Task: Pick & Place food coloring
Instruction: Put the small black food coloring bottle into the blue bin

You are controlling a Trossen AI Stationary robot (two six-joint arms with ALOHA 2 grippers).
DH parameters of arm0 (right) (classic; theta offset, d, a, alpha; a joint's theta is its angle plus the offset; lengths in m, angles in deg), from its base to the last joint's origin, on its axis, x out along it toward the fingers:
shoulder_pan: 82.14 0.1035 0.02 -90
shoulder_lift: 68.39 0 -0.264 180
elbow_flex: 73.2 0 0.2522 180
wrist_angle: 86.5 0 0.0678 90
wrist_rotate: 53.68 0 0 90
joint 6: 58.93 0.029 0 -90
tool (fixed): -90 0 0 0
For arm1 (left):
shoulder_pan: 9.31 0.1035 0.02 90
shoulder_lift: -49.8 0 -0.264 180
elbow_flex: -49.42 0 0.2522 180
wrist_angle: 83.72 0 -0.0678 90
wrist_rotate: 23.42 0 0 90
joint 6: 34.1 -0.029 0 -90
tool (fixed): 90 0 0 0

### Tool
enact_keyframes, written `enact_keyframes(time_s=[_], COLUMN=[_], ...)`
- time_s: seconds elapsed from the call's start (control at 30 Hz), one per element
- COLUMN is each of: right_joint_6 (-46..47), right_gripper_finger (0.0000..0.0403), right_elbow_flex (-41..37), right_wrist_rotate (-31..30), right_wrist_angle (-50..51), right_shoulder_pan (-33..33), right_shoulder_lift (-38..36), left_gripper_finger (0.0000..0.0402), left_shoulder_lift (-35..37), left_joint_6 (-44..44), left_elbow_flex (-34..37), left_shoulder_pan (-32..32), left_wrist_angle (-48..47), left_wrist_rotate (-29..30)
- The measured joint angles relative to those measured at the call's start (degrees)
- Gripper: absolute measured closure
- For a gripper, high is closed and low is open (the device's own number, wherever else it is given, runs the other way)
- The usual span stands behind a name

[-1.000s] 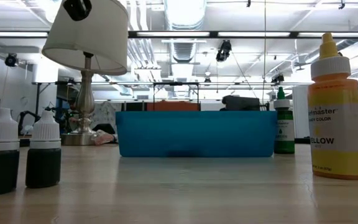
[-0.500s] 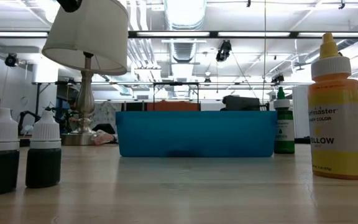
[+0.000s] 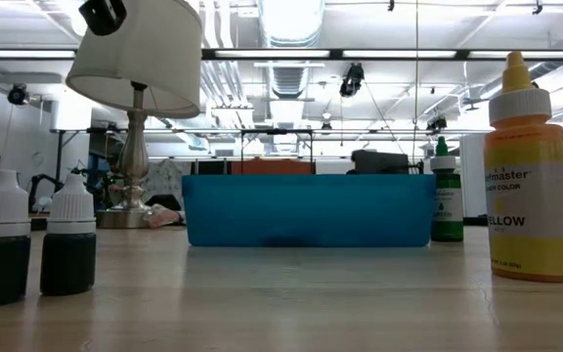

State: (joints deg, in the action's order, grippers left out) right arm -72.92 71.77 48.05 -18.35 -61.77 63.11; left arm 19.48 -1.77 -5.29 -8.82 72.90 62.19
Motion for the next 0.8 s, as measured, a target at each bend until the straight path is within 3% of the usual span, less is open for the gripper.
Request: enact_keyframes(time_s=[0.47,0.8], right_joint_6=[-3.1,-4.9], right_gripper_finger=[0.0195,0.0195], right_elbow_flex=[-14.2,-19.0], right_wrist_rotate=[-0.2,0.0], right_wrist_angle=[-13.2,-22.8], right_shoulder_pan=[-0.3,-0.3], right_shoulder_lift=[0.0,0.0], left_gripper_finger=[0.04,0.04], left_shoulder_lift=[-0.3,-0.3], left_joint_6=[2.1,2.2], left_elbow_flex=[0.0,0.0], left_shoulder_pan=[0.0,0.0], left_wrist_angle=[-0.4,-0.7], left_wrist_rotate=[0.7,0.9])
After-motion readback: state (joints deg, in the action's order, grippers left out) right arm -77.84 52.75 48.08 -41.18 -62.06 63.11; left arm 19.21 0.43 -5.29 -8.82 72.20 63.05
